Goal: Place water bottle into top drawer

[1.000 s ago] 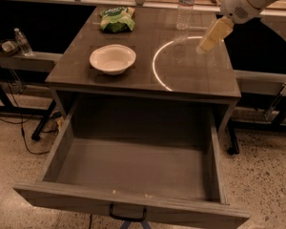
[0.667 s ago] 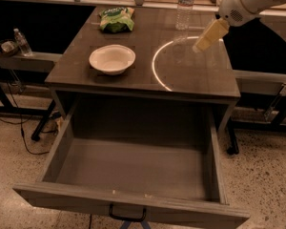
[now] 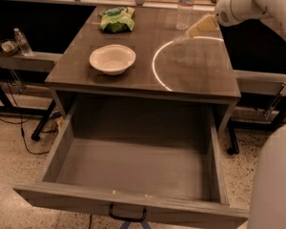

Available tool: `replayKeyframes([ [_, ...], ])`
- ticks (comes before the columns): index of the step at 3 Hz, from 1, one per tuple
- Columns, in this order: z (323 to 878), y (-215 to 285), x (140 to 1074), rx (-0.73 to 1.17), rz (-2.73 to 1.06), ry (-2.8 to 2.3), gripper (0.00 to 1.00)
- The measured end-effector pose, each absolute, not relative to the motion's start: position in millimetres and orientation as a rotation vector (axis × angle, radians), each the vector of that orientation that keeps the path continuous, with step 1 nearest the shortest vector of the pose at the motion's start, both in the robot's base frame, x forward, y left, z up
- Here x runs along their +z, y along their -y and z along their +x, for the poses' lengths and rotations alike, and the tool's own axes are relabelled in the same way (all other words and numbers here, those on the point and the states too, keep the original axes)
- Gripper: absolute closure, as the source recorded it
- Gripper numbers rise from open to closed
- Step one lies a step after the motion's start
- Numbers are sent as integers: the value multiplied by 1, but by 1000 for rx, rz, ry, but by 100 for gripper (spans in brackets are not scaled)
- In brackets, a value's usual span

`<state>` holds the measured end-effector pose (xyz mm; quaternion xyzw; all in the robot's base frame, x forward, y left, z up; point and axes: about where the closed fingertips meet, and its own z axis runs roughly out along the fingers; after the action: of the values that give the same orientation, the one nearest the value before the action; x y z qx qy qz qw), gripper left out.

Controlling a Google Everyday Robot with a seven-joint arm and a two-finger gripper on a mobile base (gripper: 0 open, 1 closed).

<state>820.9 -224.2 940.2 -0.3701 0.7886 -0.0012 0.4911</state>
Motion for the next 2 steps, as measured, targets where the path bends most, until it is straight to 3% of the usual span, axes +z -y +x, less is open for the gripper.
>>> replayKeyframes([
  [1,871,232,935,46,-729,-1853,0],
  [2,885,237,936,50,-688,-1829,0],
])
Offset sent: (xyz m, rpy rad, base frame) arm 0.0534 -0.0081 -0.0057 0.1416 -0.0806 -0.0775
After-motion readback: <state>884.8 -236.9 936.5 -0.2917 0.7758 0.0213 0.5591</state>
